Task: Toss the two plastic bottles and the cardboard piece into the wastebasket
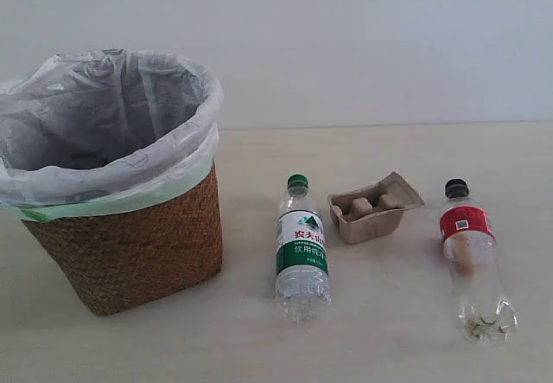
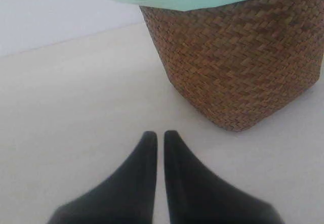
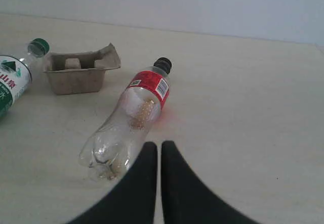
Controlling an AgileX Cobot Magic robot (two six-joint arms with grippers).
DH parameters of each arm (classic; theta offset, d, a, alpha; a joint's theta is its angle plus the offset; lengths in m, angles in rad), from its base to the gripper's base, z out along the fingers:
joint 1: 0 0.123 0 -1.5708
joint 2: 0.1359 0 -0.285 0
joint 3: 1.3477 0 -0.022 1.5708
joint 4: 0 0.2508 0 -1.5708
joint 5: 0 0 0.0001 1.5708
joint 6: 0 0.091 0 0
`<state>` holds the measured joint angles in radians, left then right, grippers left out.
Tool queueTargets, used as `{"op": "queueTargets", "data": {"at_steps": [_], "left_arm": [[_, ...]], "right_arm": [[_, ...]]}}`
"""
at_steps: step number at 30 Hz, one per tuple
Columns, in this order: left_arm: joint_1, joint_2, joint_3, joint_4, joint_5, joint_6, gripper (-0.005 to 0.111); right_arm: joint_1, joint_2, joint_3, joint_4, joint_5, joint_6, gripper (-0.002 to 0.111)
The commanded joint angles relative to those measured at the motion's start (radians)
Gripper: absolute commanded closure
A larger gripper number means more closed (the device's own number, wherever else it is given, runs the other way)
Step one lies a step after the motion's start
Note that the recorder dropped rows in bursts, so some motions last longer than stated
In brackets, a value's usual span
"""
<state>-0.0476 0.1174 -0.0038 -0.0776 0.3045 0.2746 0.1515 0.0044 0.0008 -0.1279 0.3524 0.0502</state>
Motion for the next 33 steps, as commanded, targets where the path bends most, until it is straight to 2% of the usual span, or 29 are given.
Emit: {"op": "queueTargets", "data": {"at_steps": [1, 4, 17, 21, 24, 33], "left_arm": [[0.003, -0.006, 0.004, -0.008, -0.013, -0.009, 0.103], [0.003, -0.006, 0.004, -0.008, -0.013, -0.009, 0.103], [0.003, -0.006, 0.004, -0.008, -0.013, -0.009, 0.103], [0.003, -0.006, 0.004, -0.008, -0.013, -0.009, 0.103], [0.003, -0.006, 0.004, -0.008, -0.013, -0.009, 0.103], [0.003, -0.006, 0.004, -0.008, -0.013, -0.009, 0.103]], "right_arm": [[-0.002, -0.004, -0.001, -0.015, -0.016, -0.014, 0.108], [-0.002, -0.004, -0.001, -0.051, -0.091, -0.040, 0.108], [-0.002, -0.004, -0.001, -0.059, -0.682, -0.026, 0.108], [-0.002, -0.004, -0.001, -0.059, -0.874, 0.181, 0.108], [-0.002, -0.004, -0.001, -0.044, -0.882, 0.296, 0.108], [-0.002, -0.004, -0.150, 0.000, -0.631, 0.303, 0.108]]}}
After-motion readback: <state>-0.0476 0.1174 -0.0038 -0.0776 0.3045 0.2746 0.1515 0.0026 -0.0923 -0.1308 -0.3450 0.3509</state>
